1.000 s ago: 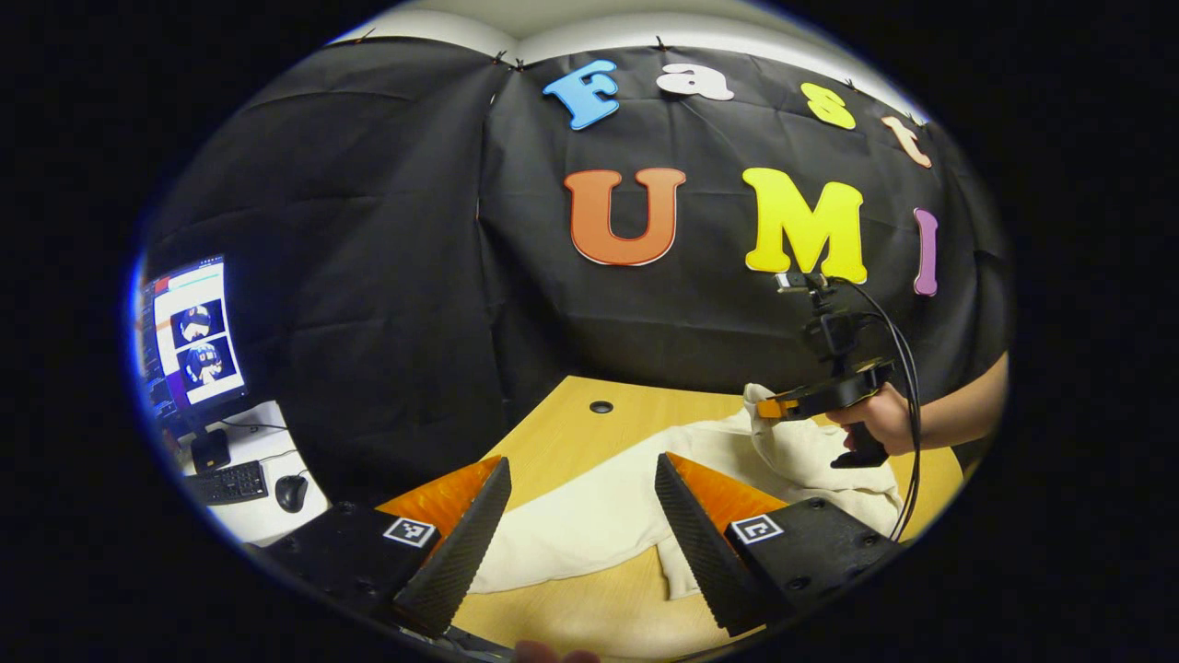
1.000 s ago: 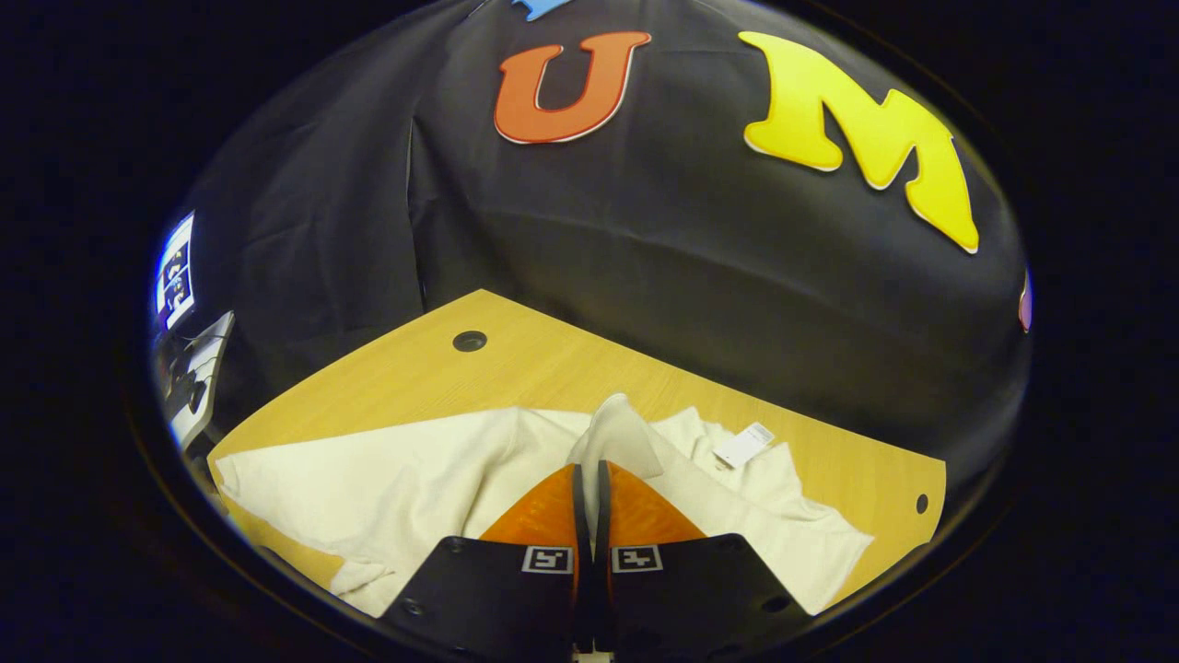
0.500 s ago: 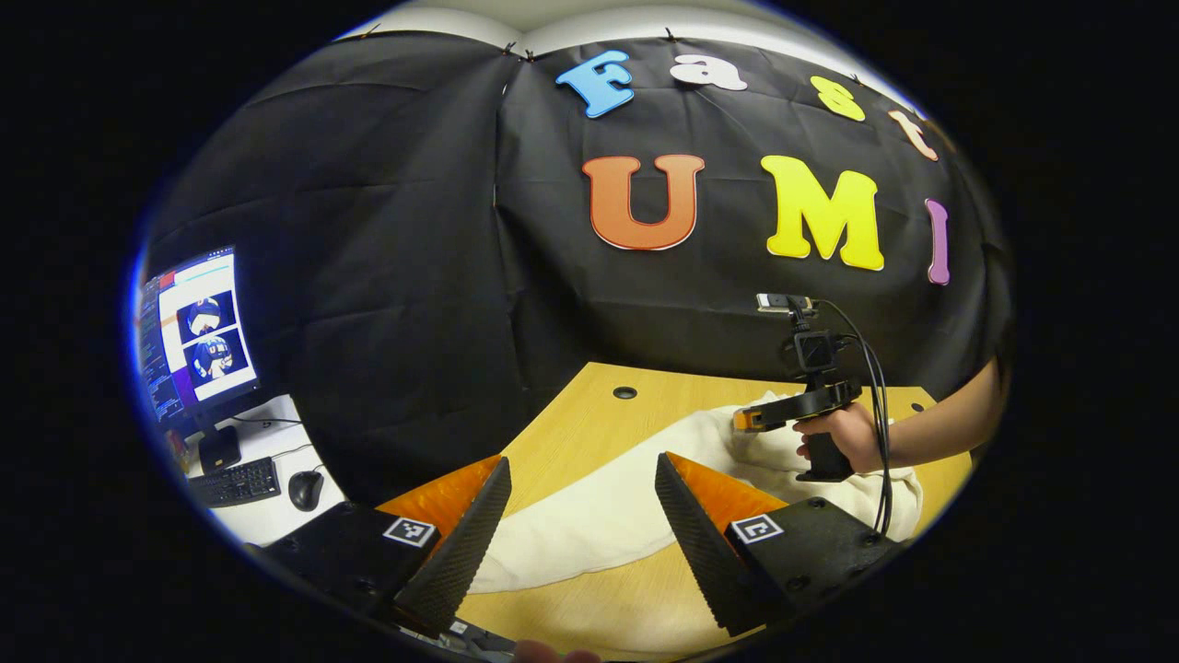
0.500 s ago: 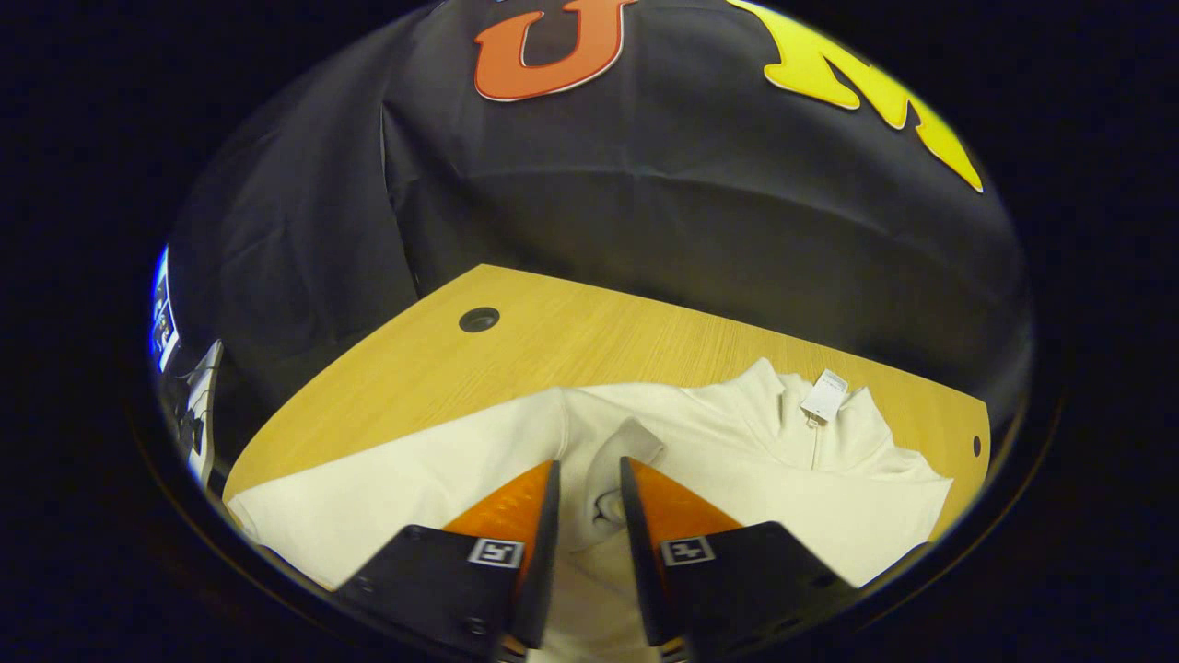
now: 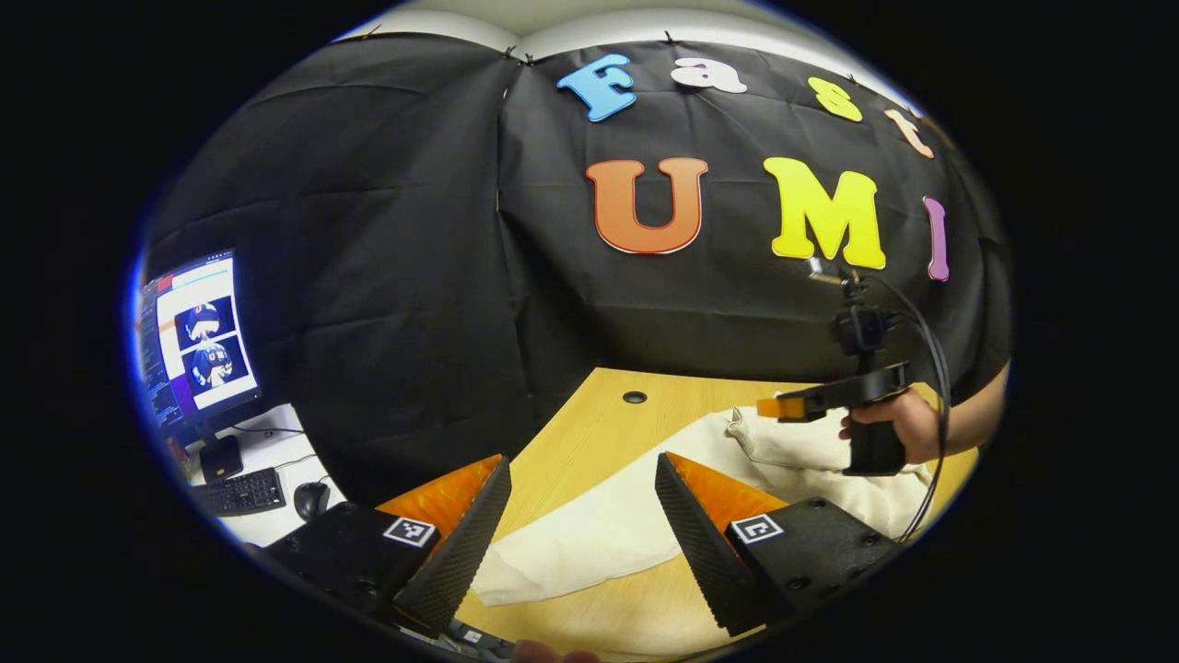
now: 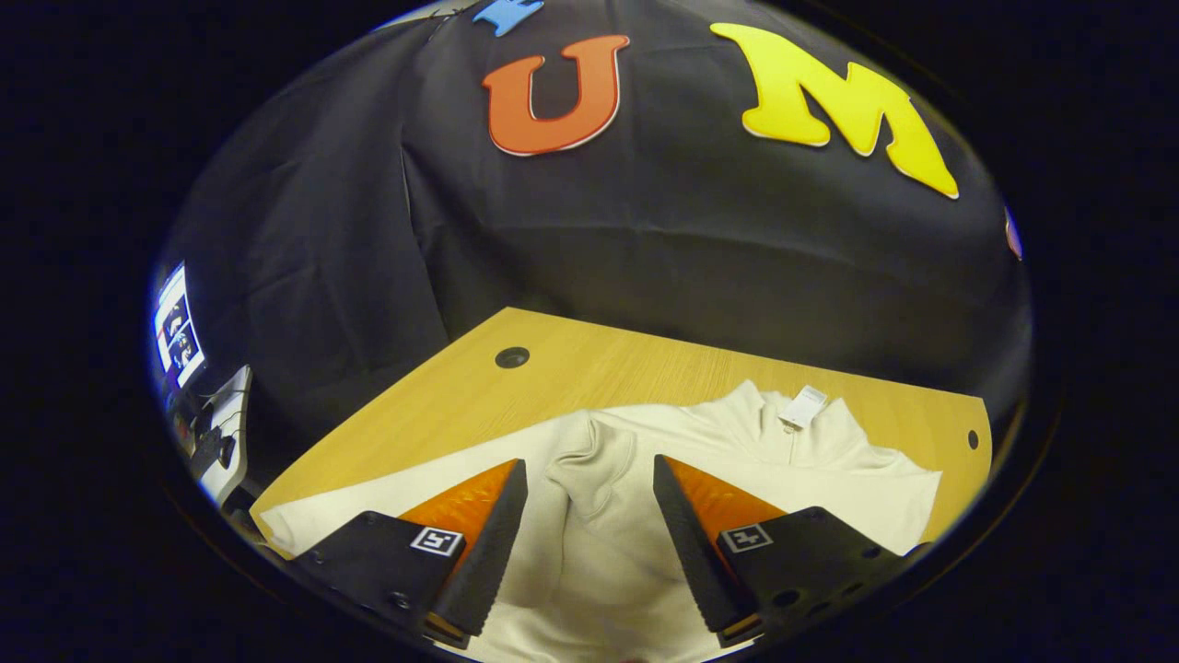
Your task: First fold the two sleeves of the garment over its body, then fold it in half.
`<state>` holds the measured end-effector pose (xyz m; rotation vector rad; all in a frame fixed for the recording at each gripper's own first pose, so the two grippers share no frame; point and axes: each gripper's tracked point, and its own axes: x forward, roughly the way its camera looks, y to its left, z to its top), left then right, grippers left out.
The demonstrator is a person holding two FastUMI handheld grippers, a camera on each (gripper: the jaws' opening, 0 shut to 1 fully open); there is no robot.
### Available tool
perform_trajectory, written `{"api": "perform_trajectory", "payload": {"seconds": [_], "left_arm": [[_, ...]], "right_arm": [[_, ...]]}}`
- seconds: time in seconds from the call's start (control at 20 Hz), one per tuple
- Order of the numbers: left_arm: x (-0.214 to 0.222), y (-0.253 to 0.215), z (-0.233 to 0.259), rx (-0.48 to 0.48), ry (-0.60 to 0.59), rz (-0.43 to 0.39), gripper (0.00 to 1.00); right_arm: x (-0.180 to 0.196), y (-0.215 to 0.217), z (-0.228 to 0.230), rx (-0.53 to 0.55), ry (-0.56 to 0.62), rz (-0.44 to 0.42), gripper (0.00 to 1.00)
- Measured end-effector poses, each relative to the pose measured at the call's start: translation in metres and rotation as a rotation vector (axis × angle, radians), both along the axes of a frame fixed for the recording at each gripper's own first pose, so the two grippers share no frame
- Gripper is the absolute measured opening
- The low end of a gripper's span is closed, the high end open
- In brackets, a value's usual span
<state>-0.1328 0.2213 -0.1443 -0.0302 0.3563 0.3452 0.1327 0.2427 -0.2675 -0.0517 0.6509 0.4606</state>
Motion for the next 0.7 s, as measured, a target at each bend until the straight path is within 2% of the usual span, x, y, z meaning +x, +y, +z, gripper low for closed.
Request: {"api": "perform_trajectory", "payload": {"seconds": [0.05, 0.35, 0.55, 0.7], "left_arm": [[0.001, -0.001, 0.0, 0.001, -0.007, -0.018, 1.0], [-0.019, 0.014, -0.03, 0.007, 0.043, -0.079, 1.0], [-0.046, 0.035, -0.074, -0.03, 0.129, -0.101, 1.0], [-0.063, 0.053, -0.104, -0.019, 0.178, -0.122, 1.0]], "right_arm": [[-0.006, -0.007, 0.017, 0.014, -0.024, -0.005, 0.87], [-0.063, -0.033, 0.101, 0.084, -0.123, 0.024, 0.87], [-0.098, -0.059, 0.135, 0.093, -0.144, 0.025, 0.89], [-0.11, -0.073, 0.153, 0.072, -0.166, 0.034, 0.89]]}}
